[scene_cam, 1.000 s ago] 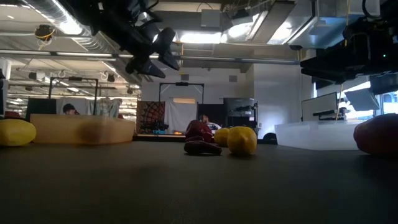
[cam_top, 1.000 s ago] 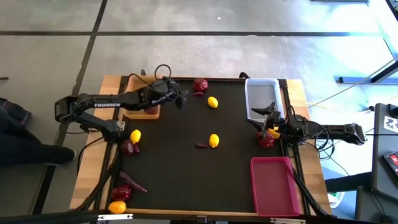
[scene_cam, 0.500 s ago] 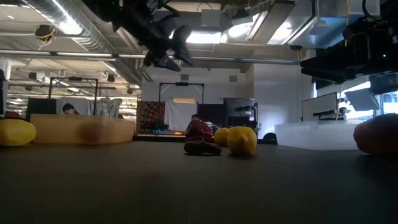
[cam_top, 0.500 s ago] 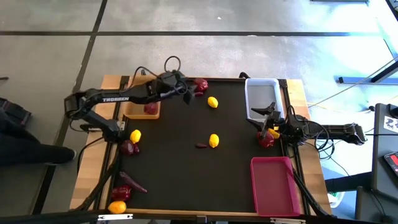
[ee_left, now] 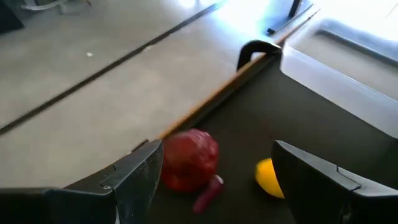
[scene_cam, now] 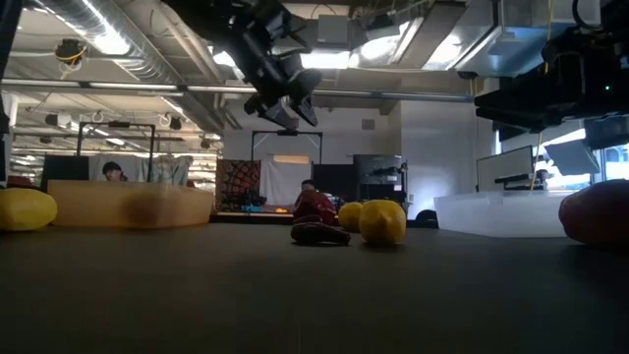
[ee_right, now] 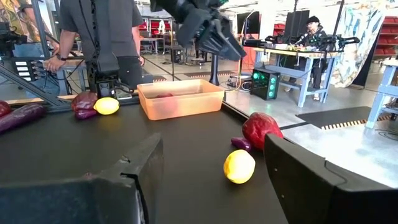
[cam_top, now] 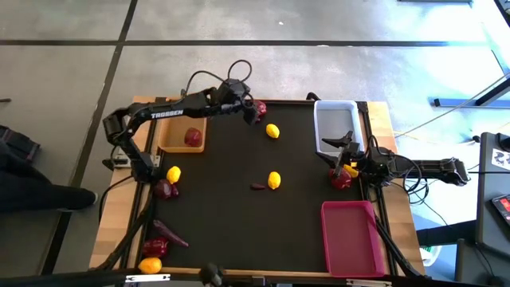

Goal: Sort produce into baskets
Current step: Put the apple into the orange bin

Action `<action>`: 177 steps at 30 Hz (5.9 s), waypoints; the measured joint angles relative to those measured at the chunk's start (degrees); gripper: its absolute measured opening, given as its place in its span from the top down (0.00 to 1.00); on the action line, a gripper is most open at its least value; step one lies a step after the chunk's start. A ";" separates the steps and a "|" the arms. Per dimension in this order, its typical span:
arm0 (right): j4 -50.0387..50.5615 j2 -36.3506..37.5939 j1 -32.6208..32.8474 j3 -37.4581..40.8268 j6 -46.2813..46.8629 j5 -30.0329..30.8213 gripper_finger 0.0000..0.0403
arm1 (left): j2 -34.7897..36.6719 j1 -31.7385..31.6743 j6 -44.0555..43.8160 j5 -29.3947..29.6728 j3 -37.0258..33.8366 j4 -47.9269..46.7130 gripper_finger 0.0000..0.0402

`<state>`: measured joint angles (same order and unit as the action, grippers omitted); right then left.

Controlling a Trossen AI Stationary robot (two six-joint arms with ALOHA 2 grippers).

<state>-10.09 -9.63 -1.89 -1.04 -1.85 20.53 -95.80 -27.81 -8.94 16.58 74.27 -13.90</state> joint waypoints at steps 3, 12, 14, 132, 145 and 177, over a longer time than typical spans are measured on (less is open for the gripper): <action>0.01 0.00 0.00 0.00 0.00 0.00 0.41 | -0.38 -0.84 7.05 0.06 0.16 0.90 0.26; 0.02 0.00 0.00 0.00 0.15 0.00 0.41 | -0.36 -2.14 11.30 0.46 0.21 4.20 0.23; 0.02 0.00 0.00 0.00 0.17 0.00 0.41 | -0.48 -2.32 11.38 0.51 0.21 5.26 0.19; 4.25 0.00 0.01 0.00 0.46 1.92 0.41 | 9.64 -13.80 -12.14 3.03 -0.07 -55.47 0.20; 4.25 0.01 0.00 0.00 0.48 1.93 0.41 | 9.50 -18.15 -12.74 2.97 -9.76 -49.87 0.20; 5.86 0.02 0.00 -0.02 1.55 1.92 0.41 | 9.48 -18.52 -5.68 -0.20 -20.47 -36.78 0.01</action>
<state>-4.23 -9.61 -1.89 -1.06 -0.30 22.46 -86.32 -46.33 -14.61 16.38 53.80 -50.68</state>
